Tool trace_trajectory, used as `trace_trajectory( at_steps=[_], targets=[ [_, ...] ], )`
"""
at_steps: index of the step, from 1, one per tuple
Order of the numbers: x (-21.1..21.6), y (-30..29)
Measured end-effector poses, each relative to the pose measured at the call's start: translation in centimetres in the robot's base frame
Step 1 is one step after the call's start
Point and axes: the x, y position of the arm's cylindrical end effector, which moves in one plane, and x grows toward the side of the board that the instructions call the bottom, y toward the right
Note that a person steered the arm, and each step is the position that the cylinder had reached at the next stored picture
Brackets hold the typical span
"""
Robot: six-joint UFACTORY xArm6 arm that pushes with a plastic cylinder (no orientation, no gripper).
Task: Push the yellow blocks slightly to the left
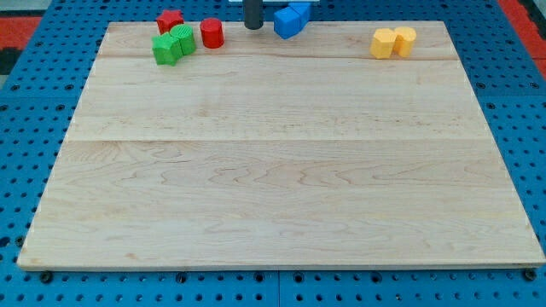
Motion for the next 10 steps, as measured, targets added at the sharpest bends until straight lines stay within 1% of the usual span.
trace_trajectory(
  at_steps=[1,2,3,4,5,7,8,9,10],
  targets=[
    [0.2,2.7],
    [6.1,8.6],
    [13.5,9.7],
    [13.5,18.2],
    [13.6,22.7],
    [13.6,23.4],
    [13.6,31.4],
    [10.3,35.0],
    [7.3,30.9]
  ],
)
